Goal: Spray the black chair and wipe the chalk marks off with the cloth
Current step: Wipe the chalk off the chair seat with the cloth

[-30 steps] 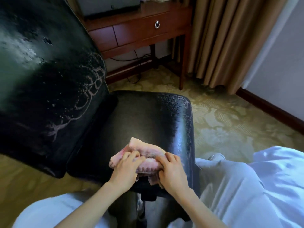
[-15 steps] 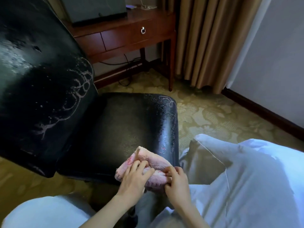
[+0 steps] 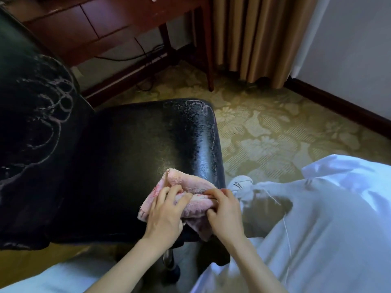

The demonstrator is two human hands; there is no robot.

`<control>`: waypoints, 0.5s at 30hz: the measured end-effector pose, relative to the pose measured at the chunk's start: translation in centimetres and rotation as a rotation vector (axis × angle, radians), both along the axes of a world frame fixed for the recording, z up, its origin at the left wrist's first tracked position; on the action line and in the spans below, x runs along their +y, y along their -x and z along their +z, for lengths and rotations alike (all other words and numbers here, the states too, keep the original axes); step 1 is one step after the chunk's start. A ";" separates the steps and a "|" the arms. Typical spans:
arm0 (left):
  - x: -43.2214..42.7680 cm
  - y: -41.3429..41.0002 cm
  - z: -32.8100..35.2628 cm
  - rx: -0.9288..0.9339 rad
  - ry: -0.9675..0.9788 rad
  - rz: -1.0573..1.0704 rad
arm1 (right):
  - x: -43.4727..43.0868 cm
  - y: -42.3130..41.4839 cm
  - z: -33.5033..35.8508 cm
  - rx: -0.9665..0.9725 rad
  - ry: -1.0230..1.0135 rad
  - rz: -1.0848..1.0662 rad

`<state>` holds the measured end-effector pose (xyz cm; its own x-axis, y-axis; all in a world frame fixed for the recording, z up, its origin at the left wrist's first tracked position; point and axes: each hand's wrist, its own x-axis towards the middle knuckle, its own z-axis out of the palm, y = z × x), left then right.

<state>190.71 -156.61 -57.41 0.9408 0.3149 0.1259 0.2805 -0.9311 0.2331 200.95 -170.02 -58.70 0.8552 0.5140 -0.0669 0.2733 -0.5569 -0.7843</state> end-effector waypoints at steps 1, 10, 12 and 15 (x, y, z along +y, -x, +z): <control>0.5 -1.1 0.0 0.017 0.016 0.018 | 0.5 -1.2 0.2 0.008 0.006 0.015; 5.1 -11.1 1.5 0.082 0.023 0.138 | 5.8 -12.9 0.3 -0.023 0.073 0.221; 5.1 -11.3 1.7 0.110 0.048 0.145 | 5.8 -12.7 0.1 -0.037 0.081 0.228; 5.0 -10.2 2.0 0.146 0.068 0.125 | 5.3 -11.8 0.0 -0.031 0.107 0.245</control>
